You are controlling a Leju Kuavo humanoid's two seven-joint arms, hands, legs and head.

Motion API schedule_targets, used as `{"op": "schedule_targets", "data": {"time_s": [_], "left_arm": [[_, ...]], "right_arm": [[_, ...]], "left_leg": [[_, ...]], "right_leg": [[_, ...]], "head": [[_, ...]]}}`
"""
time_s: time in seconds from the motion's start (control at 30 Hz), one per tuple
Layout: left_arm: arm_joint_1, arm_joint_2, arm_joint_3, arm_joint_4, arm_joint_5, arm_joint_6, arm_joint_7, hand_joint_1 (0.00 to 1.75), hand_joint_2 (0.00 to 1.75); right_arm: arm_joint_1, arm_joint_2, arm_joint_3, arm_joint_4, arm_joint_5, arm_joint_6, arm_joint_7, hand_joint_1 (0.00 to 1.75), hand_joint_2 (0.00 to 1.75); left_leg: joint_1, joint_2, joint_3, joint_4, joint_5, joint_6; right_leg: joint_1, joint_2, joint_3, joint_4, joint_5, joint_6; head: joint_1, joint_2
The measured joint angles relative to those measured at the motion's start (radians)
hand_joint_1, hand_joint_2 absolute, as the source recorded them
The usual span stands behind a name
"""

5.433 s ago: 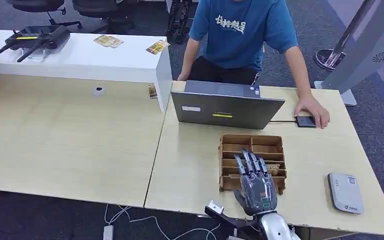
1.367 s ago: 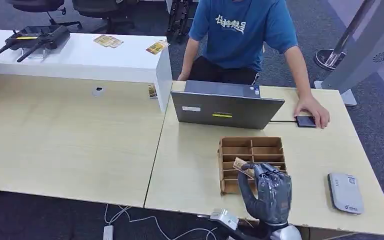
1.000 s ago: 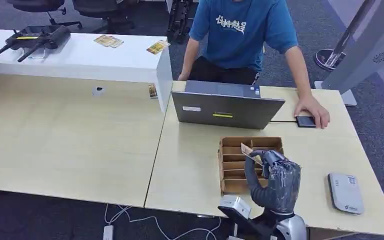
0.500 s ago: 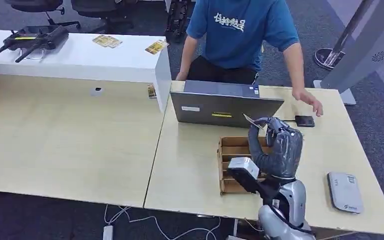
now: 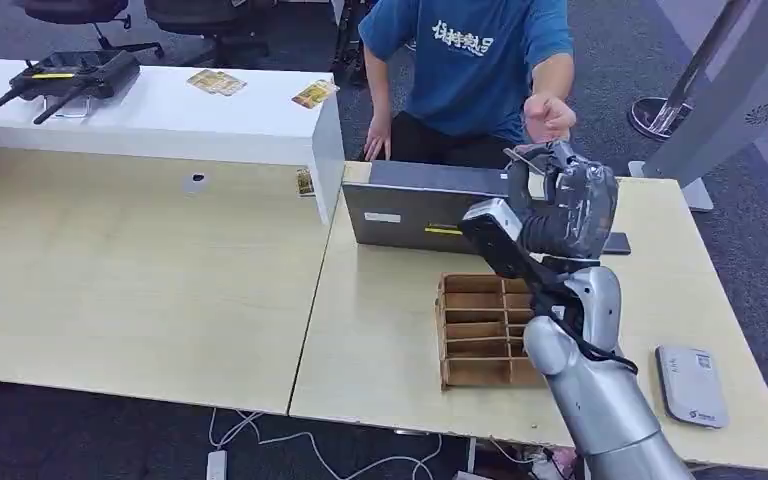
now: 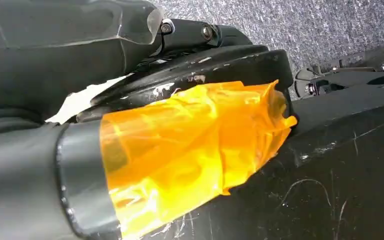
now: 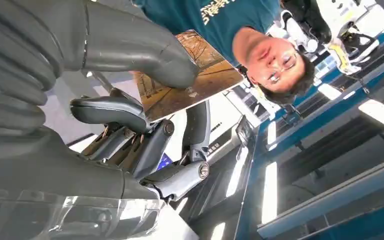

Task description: Pass the card to the sensor for recognition and then transmit it.

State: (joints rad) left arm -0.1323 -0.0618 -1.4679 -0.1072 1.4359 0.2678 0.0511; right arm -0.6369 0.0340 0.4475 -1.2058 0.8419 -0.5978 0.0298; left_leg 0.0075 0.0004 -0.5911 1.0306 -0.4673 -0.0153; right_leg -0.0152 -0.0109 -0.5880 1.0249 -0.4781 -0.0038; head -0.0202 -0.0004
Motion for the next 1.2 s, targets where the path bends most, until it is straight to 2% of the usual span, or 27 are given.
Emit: {"op": "schedule_targets", "data": {"time_s": [0.17,0.37,0.53,0.93,0.97,1.2], "left_arm": [[0.0,0.0,0.0,0.0,-0.018,-0.001,0.002,0.0,0.0],[-0.009,0.0,0.0,0.0,-0.064,-0.005,0.021,0.0,0.0],[-0.011,0.0,0.0,0.0,-0.072,-0.006,0.031,0.0,0.0],[-0.012,0.0,0.0,0.0,-0.068,-0.007,0.033,0.0,0.0],[-0.012,0.0,0.0,0.0,-0.068,-0.007,0.033,0.0,0.0],[-0.012,0.0,0.0,0.0,-0.061,-0.007,0.033,0.0,0.0]], "right_arm": [[-0.03,0.005,0.0,0.029,0.024,0.0,0.025,1.75,1.75],[-0.156,0.013,-0.009,0.139,0.095,0.02,0.09,1.75,1.75],[-0.223,0.023,-0.018,0.21,0.117,0.03,0.116,1.75,1.75],[-0.259,0.03,-0.032,0.278,0.133,0.031,0.137,1.75,1.75],[-0.259,0.03,-0.034,0.282,0.133,0.031,0.137,0.0,1.75],[-0.258,0.03,-0.043,0.296,0.111,0.02,0.118,0.0,1.75]], "left_leg": [[0.0,0.0,0.0,0.0,0.0,0.0],[0.0,0.0,0.0,0.0,0.001,0.0],[0.0,0.0,0.0,0.0,0.001,0.0],[0.0,0.0,-0.001,0.0,0.001,0.0],[0.0,0.0,-0.001,0.0,0.001,0.0],[0.0,0.0,-0.001,0.0,0.001,0.0]], "right_leg": [[0.0,0.0,0.0,0.0,0.0,0.0],[0.0,0.0,0.0,0.0,0.001,0.0],[0.0,0.0,0.0,0.0,0.001,0.0],[0.0,0.0,0.0,0.0,0.001,0.0],[0.0,0.0,-0.001,0.0,0.001,0.0],[0.0,0.0,-0.001,0.0,0.001,0.0]], "head": [[0.0,0.0],[0.0,0.0],[0.0,0.0],[0.0,0.0],[0.0,0.0],[0.0,0.0]]}}
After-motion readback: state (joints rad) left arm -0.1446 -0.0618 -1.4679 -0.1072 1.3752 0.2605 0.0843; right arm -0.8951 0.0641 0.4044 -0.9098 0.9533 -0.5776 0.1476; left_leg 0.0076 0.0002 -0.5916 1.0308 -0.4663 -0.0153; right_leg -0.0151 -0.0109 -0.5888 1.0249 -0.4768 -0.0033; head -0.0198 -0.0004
